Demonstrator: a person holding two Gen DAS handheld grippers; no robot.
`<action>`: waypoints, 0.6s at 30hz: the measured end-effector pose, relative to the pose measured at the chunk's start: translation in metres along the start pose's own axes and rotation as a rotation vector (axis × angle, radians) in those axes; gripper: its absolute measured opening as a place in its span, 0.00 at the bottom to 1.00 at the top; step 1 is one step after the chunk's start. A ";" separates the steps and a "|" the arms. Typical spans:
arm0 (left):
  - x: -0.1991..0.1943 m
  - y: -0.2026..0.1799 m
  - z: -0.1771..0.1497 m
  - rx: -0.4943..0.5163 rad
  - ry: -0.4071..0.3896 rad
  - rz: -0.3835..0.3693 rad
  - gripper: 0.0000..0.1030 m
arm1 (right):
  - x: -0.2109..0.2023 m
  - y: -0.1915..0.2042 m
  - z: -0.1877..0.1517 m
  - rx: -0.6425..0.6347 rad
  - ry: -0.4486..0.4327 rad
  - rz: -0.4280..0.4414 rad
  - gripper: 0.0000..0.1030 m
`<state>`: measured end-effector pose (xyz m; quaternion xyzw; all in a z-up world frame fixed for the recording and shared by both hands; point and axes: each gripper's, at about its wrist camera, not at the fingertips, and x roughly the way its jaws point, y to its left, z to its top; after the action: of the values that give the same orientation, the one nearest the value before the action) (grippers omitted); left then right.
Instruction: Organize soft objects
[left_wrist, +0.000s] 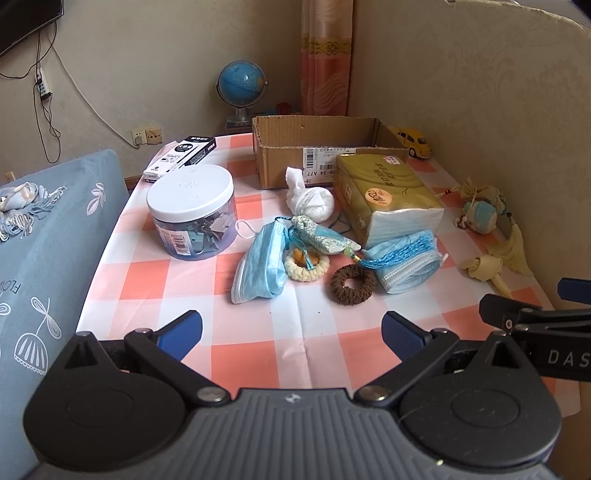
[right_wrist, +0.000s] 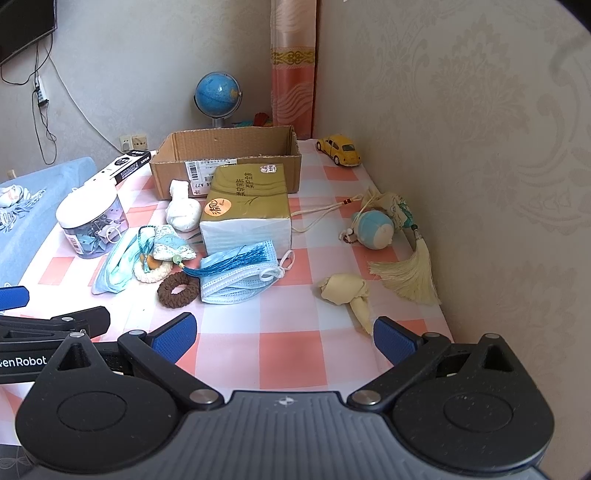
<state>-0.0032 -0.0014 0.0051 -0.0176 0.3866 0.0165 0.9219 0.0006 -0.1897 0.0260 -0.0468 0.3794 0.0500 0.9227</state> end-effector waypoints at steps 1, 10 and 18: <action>0.000 0.000 0.001 0.001 0.000 0.000 0.99 | 0.000 0.000 0.000 0.000 0.000 0.000 1.00; 0.000 -0.002 0.003 0.003 -0.001 0.003 0.99 | 0.000 -0.001 0.001 -0.001 0.000 -0.003 1.00; 0.000 -0.002 0.003 0.004 -0.002 0.003 0.99 | -0.001 -0.002 0.002 0.001 0.001 -0.004 1.00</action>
<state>-0.0013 -0.0032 0.0072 -0.0152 0.3857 0.0172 0.9223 0.0010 -0.1914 0.0283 -0.0471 0.3799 0.0479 0.9226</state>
